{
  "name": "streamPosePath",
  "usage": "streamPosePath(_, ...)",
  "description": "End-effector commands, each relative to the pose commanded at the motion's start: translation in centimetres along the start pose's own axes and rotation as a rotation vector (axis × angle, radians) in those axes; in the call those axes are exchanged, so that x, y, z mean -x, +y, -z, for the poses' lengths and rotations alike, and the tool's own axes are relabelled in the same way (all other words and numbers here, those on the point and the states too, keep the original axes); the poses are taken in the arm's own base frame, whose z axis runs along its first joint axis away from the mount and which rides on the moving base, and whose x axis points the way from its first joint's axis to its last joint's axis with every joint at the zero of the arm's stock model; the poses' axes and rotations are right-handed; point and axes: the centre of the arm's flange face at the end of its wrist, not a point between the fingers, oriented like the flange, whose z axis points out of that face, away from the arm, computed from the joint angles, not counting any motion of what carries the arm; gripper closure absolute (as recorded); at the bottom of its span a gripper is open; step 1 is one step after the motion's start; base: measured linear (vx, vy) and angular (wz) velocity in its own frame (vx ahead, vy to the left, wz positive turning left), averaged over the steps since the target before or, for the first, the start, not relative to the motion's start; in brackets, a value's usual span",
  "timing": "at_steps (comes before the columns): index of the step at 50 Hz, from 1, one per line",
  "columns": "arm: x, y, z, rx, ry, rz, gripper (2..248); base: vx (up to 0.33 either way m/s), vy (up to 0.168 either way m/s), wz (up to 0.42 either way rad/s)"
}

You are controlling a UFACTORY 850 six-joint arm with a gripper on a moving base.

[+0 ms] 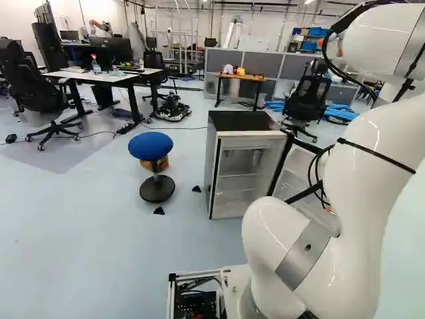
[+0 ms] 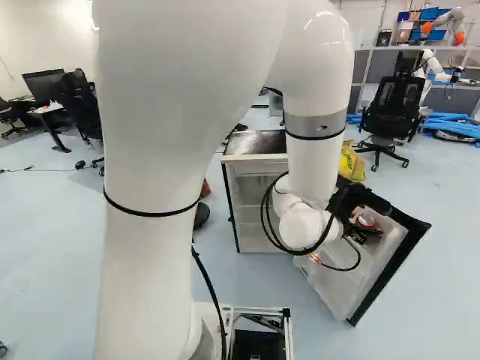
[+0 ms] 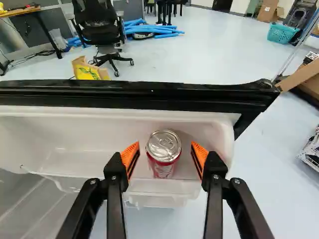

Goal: Grab a drink from the fridge

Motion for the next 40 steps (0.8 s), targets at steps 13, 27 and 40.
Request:
streamPosePath(13,0.34,0.00,-0.27,0.000,-0.008,0.000,91,0.000,0.000,0.000)
streamPosePath(27,0.73,0.00,-0.59,0.000,-0.018,0.000,91,0.000,0.000,0.000)
streamPosePath(40,0.73,0.00,-0.59,0.000,-0.018,0.000,91,0.000,0.000,0.000)
